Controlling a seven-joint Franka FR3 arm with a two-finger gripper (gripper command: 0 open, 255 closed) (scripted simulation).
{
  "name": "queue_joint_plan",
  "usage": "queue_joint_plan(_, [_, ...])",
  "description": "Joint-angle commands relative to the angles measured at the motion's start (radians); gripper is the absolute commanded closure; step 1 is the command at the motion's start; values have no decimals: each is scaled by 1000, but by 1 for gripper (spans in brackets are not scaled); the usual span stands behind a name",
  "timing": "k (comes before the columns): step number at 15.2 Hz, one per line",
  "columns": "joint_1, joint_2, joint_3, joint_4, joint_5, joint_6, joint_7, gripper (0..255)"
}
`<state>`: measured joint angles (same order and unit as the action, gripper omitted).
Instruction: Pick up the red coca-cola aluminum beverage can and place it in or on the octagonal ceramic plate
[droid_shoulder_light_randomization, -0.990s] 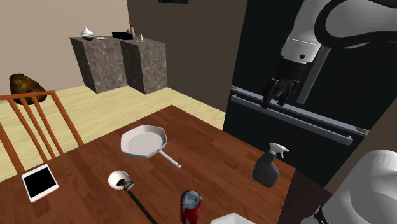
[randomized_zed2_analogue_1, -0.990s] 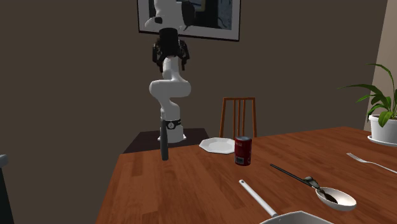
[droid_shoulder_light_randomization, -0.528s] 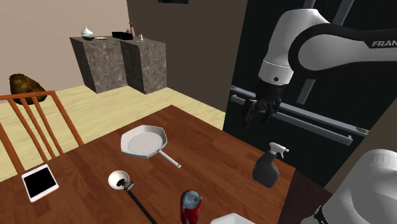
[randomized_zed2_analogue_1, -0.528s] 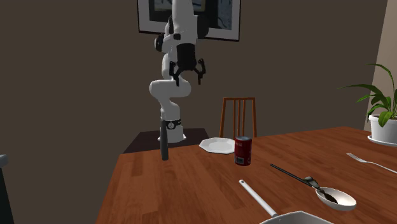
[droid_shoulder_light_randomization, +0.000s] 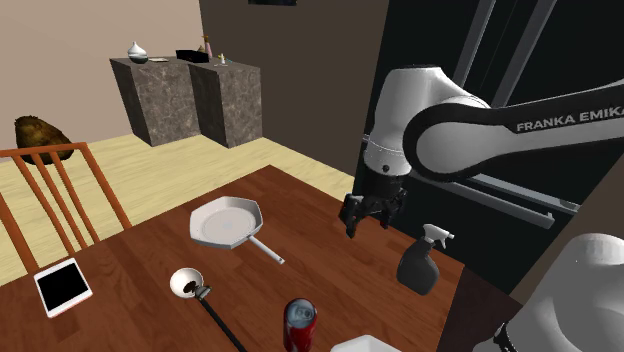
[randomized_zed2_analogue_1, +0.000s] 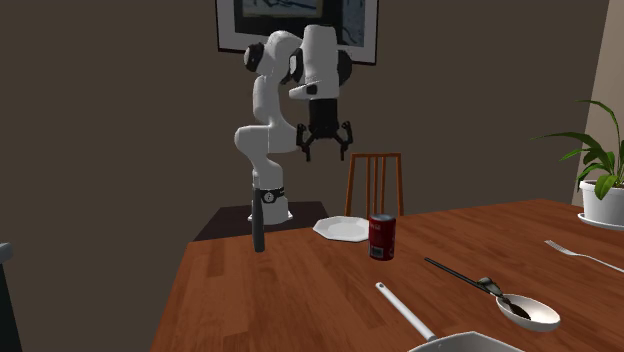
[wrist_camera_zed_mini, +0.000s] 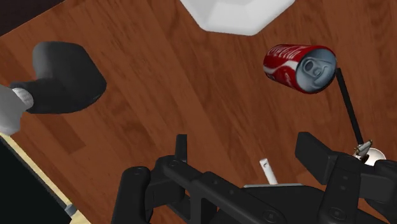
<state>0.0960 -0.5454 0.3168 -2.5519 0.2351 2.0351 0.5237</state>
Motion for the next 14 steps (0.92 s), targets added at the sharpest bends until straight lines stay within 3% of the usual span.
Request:
queue_joint_plan(1, [3, 60, 39, 5, 7, 51, 45, 0])
queue_joint_plan(8, [-2, 317, 180, 69, -28, 223, 235, 0])
queue_joint_plan(14, [2, 584, 257, 175, -177, 339, 455, 0])
